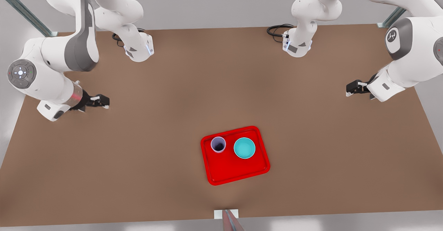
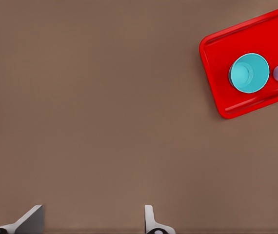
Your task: Place the bowl on the tray with the left arm and the cup on the tray with the right arm
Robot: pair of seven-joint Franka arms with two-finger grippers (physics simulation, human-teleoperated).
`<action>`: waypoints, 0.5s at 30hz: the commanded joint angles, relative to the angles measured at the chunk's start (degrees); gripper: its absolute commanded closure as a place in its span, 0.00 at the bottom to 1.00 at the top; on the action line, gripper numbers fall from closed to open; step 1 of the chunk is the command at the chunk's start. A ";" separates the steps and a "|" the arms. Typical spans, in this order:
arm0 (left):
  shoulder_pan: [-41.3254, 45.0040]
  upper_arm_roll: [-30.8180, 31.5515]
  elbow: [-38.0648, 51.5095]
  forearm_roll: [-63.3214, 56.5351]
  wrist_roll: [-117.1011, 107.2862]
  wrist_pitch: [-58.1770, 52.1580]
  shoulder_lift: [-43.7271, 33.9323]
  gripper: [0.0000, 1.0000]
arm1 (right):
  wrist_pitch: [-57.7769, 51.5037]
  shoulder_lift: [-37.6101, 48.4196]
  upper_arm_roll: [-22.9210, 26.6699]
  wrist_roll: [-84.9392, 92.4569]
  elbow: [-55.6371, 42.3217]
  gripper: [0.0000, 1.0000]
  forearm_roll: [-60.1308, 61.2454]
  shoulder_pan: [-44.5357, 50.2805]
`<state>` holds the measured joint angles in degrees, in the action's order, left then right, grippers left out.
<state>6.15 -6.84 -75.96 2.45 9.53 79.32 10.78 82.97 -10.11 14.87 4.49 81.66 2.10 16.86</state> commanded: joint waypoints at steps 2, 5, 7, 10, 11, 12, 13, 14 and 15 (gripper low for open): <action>0.00 -0.01 0.03 -0.08 0.22 -0.48 -0.06 0.00 | -8.70 0.09 -1.86 3.42 -2.74 0.00 -2.89 -1.74; 0.00 -0.01 0.03 0.01 0.22 -0.57 -0.06 0.00 | -9.49 0.00 -1.95 3.07 -2.82 0.00 -2.89 -1.92; 0.00 -0.01 0.03 0.01 0.14 -0.57 -0.06 0.00 | -8.96 -0.79 -1.95 2.89 -2.21 0.00 -2.89 -2.45; 0.00 -0.01 0.03 0.01 0.05 -0.57 -0.06 0.00 | -8.88 -0.79 -2.03 2.89 -2.30 0.00 -2.80 -2.71; 0.00 -0.01 0.03 0.01 0.05 -0.57 -0.06 0.00 | -8.88 -0.79 -2.03 2.89 -2.30 0.00 -2.80 -2.80; 0.00 -0.01 0.03 0.01 -0.04 -0.83 -0.06 0.00 | -8.88 -0.88 -2.03 2.89 -2.30 0.00 -2.71 -2.80; 0.00 -0.01 0.03 0.01 0.05 -0.83 -0.06 0.00 | -8.88 -0.88 -2.03 2.89 -2.30 0.00 -2.71 -2.80; 0.00 -0.01 0.03 0.10 -0.04 -0.74 -0.06 0.00 | -8.88 -0.97 -2.03 2.89 -2.30 0.00 -2.71 -2.80; -0.09 -0.28 0.11 0.19 0.49 -1.18 -0.41 0.00 | -8.88 -0.97 -2.03 2.89 -2.30 0.00 -2.71 -2.80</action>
<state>6.20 -7.03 -75.91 2.56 9.62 78.54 10.49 74.81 -11.11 12.79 6.19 79.39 -0.64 14.06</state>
